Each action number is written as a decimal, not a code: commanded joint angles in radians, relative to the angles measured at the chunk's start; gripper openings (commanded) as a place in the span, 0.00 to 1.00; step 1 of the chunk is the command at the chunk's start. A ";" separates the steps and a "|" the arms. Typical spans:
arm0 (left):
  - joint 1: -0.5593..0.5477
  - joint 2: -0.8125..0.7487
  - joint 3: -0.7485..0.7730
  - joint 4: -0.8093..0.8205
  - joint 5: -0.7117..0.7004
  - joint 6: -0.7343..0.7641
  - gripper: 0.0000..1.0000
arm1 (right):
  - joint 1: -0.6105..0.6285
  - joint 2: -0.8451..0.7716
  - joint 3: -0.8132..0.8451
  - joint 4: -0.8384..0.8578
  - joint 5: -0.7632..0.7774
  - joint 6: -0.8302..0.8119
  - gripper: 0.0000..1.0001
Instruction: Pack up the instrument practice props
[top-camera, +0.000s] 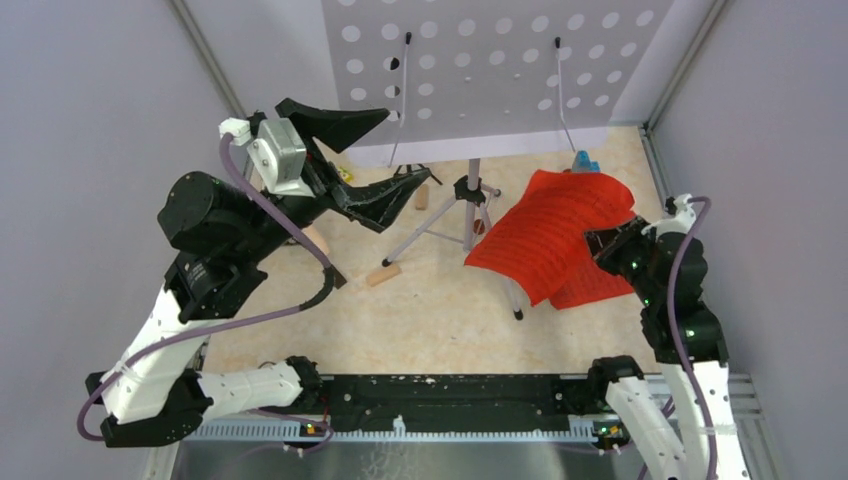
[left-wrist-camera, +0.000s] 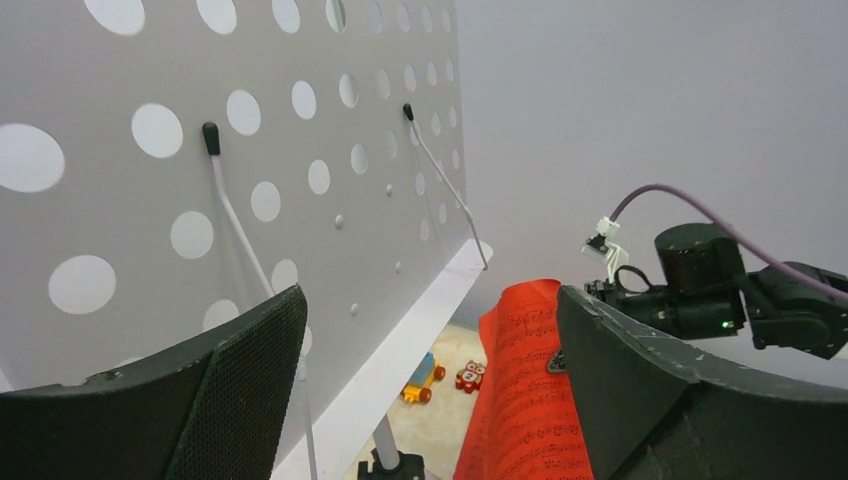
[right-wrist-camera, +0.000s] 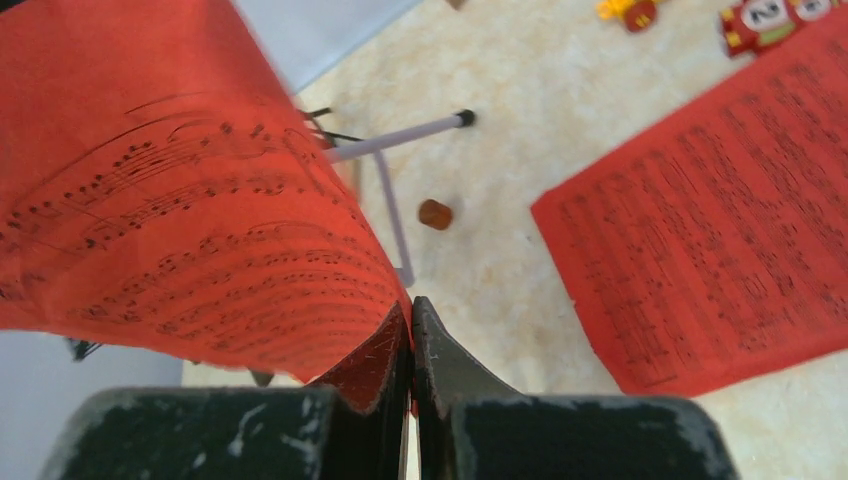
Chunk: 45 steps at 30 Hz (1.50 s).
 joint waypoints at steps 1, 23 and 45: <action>0.003 -0.015 -0.026 0.008 -0.035 -0.007 0.98 | 0.007 0.024 -0.127 0.136 0.167 0.117 0.00; 0.003 -0.060 -0.124 -0.035 -0.234 0.022 0.98 | -0.335 0.327 -0.400 0.451 0.181 0.289 0.00; 0.003 -0.241 -0.506 0.023 -0.409 -0.143 0.98 | -0.353 0.156 -0.222 0.195 0.364 0.075 0.72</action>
